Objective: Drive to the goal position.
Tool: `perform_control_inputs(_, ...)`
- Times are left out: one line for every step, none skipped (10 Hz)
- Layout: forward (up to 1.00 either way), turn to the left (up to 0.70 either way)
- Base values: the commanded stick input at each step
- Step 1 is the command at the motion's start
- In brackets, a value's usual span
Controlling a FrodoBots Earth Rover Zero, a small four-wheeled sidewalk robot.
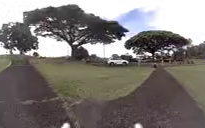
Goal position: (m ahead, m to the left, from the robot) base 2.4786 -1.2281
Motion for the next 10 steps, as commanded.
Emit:
perform_control_inputs(0.00, -0.70)
perform_control_inputs(0.00, -0.70)
perform_control_inputs(0.00, -0.70)
perform_control_inputs(0.00, -0.70)
perform_control_inputs(0.00, -0.70)
perform_control_inputs(0.00, -0.70)
perform_control_inputs(0.00, -0.70)
perform_control_inputs(0.00, -0.70)
perform_control_inputs(0.00, -0.09)
perform_control_inputs(0.00, 0.09)
